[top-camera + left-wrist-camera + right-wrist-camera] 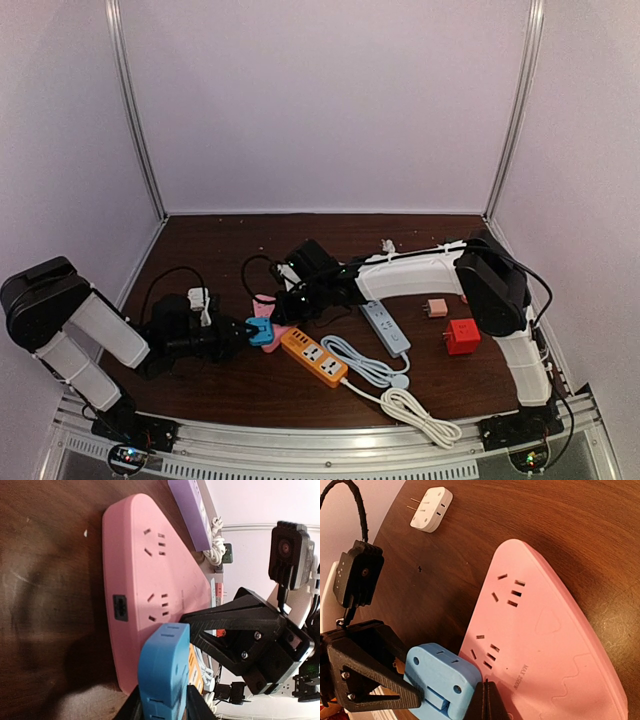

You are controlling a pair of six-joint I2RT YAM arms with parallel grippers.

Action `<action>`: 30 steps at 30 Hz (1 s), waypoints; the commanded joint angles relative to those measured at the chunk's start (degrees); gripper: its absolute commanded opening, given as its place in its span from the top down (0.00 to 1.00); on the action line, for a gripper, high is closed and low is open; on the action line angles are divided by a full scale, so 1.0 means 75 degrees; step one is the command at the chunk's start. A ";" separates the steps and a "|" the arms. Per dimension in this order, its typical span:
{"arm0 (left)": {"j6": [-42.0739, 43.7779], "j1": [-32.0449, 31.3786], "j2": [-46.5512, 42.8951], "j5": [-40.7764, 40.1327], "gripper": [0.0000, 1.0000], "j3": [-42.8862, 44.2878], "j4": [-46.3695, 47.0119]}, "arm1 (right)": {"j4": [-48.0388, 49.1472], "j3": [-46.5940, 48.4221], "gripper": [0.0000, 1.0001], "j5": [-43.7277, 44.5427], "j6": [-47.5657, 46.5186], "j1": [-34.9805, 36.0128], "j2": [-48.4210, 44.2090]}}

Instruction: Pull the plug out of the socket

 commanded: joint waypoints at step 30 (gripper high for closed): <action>0.0566 -0.0187 -0.1837 -0.0097 1.00 0.0606 -0.1481 | -0.0646 -0.0310 1.00 0.0848 0.0115 0.0109 0.0382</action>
